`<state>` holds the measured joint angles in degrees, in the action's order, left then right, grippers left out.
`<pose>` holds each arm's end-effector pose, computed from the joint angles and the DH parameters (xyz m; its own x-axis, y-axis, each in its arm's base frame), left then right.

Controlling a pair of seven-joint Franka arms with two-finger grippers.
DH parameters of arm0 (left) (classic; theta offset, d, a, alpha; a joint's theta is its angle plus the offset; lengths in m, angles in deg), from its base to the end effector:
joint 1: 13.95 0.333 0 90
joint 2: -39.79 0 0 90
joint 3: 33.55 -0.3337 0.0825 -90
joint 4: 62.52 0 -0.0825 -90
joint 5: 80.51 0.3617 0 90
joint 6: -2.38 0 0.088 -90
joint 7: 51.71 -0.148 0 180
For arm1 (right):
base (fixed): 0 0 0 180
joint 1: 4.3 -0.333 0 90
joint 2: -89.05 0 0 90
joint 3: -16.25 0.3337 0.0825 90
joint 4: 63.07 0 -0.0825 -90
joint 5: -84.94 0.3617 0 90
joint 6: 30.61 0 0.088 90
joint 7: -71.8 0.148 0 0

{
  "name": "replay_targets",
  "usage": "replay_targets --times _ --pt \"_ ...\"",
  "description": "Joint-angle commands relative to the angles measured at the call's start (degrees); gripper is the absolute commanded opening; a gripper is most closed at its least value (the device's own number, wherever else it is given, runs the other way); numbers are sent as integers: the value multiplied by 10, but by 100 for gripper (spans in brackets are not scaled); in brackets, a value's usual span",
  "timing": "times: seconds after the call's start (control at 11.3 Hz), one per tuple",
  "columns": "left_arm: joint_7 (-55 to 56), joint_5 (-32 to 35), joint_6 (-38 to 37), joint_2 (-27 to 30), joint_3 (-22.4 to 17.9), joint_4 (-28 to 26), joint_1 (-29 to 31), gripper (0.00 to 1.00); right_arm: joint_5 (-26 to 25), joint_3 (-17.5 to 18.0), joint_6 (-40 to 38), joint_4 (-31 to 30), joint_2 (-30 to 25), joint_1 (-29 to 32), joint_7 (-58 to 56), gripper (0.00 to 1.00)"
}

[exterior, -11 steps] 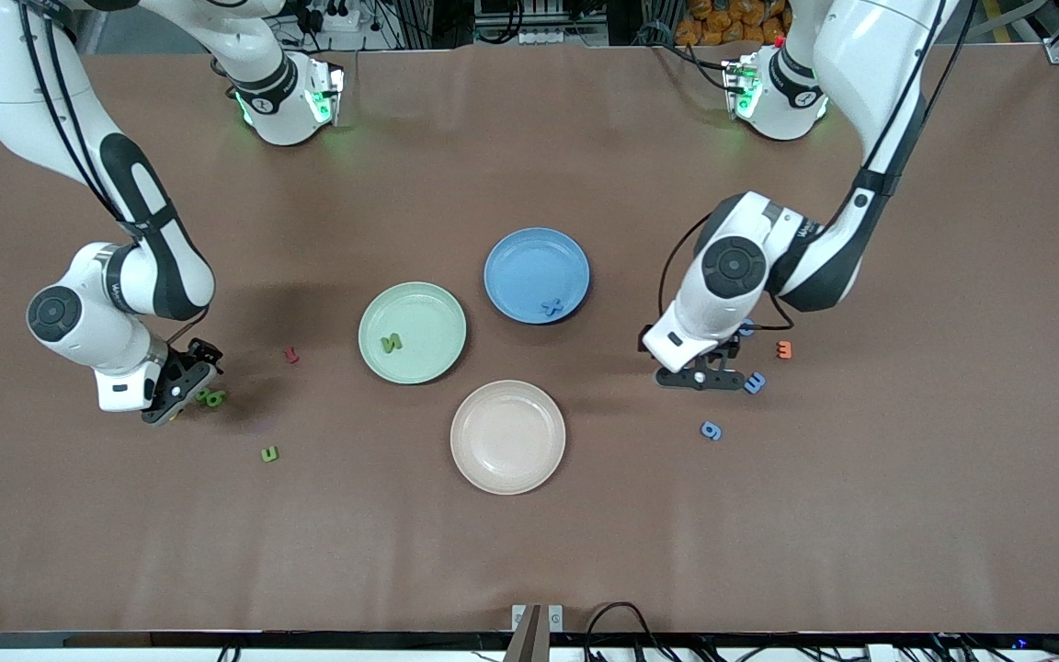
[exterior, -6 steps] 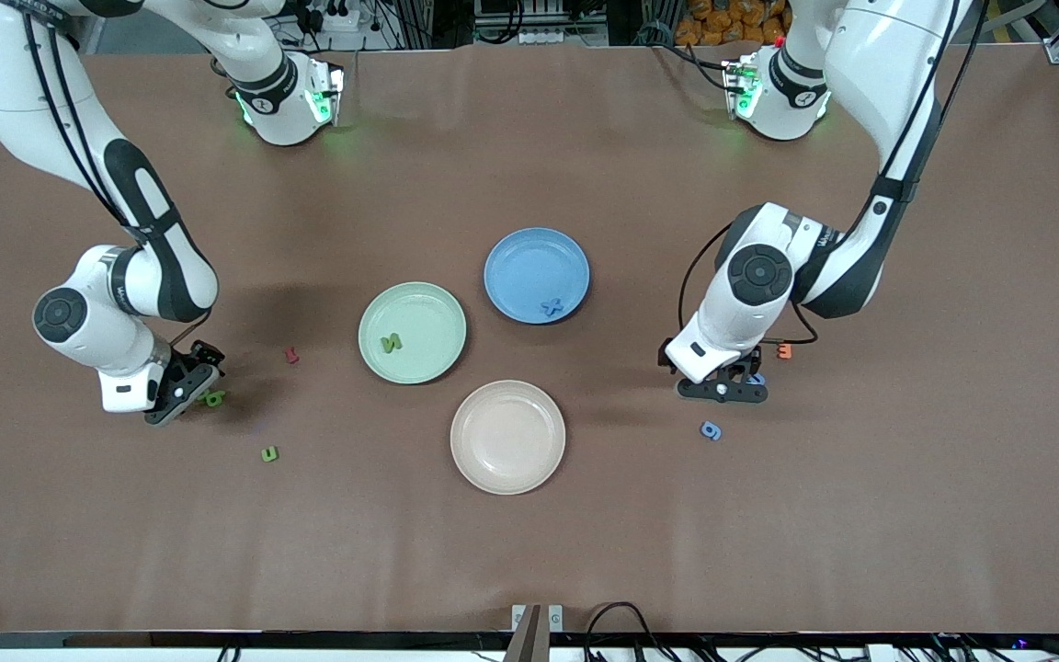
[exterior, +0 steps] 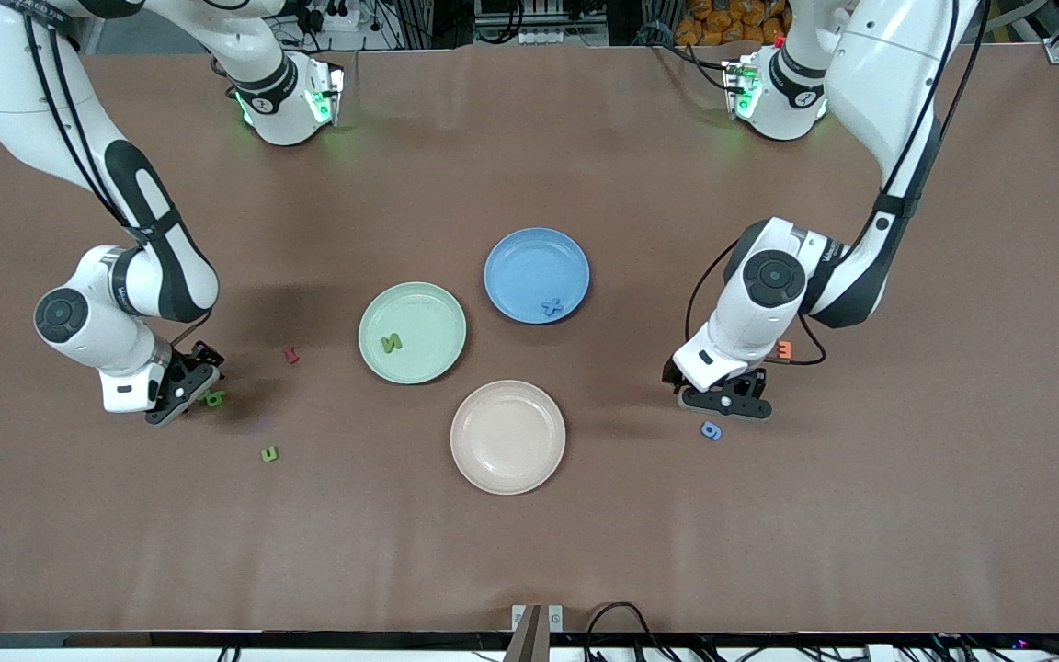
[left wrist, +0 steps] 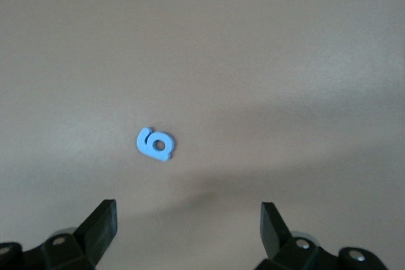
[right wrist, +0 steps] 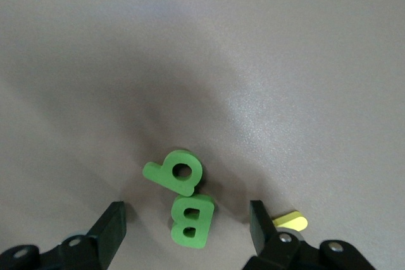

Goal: Sort letters by color into matching plates
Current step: 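Reach the right gripper to green B while the left gripper reaches blue 6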

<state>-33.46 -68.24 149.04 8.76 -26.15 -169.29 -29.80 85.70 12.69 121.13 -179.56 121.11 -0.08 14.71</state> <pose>0.6065 -0.2528 0.2339 0.9578 -0.2297 0.1729 -0.2288 -0.9731 -0.0253 0.5969 -0.0815 0.1642 0.6526 0.7577 0.0090 0.7559 -0.6518 0.0619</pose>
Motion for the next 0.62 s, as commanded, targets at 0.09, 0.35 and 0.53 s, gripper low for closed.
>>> replay_targets --times 0.09,0.35,0.53 --pt "-97 13 45 -35 -30 3 -1 100 -9 9 7 0 2 15 -8 77" --pt "-139 5 46 -45 -37 6 10 100 -9 9 7 0 2 18 -9 66" --pt "-149 -7 46 -49 -40 10 13 97 -9 9 7 0 2 18 -9 61"
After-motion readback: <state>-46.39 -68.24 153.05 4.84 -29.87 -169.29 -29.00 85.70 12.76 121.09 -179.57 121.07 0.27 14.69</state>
